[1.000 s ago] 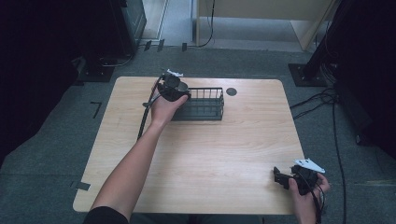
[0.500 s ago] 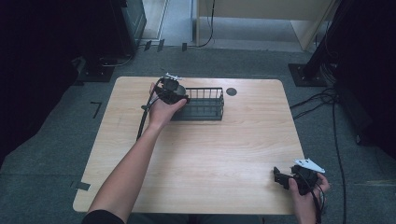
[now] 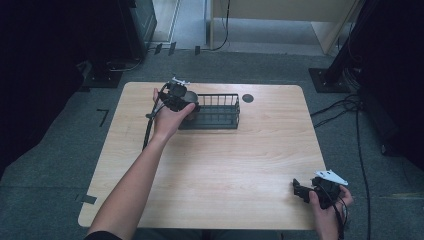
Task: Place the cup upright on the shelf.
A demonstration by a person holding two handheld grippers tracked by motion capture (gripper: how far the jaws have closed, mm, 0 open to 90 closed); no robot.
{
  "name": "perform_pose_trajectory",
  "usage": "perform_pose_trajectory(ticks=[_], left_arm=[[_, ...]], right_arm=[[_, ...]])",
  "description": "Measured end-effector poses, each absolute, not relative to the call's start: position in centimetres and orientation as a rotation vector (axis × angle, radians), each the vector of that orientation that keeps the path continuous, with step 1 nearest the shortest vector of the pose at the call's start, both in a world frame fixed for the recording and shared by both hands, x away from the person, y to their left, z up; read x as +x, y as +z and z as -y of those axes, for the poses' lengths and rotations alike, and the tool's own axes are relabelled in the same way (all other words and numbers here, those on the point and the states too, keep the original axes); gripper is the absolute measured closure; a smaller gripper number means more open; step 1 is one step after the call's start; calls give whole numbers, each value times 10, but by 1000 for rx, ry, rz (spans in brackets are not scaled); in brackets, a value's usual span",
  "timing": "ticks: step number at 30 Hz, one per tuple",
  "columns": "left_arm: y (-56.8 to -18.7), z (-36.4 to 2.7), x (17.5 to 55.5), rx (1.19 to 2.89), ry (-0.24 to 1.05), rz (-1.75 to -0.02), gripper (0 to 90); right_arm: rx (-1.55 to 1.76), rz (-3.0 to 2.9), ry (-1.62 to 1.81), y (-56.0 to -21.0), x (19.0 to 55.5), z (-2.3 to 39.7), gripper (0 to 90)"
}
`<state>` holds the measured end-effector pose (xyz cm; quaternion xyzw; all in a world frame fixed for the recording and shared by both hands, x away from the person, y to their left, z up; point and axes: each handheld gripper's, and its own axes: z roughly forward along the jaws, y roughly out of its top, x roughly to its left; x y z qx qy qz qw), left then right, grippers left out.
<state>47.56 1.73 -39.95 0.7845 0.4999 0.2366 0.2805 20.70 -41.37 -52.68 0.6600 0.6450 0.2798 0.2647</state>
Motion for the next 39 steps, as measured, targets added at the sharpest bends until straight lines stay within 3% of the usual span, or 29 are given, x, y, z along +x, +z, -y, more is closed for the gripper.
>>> perform_pose_trajectory(ticks=[16, 39], left_arm=[[-381, -46, 443, 1997, 564, -1318, 0], [-410, -82, 390, 1937, 589, -1359, 0]], right_arm=[[1784, -1743, 756, -527, 207, 414, 0], [1784, -1743, 756, -527, 207, 414, 0]])
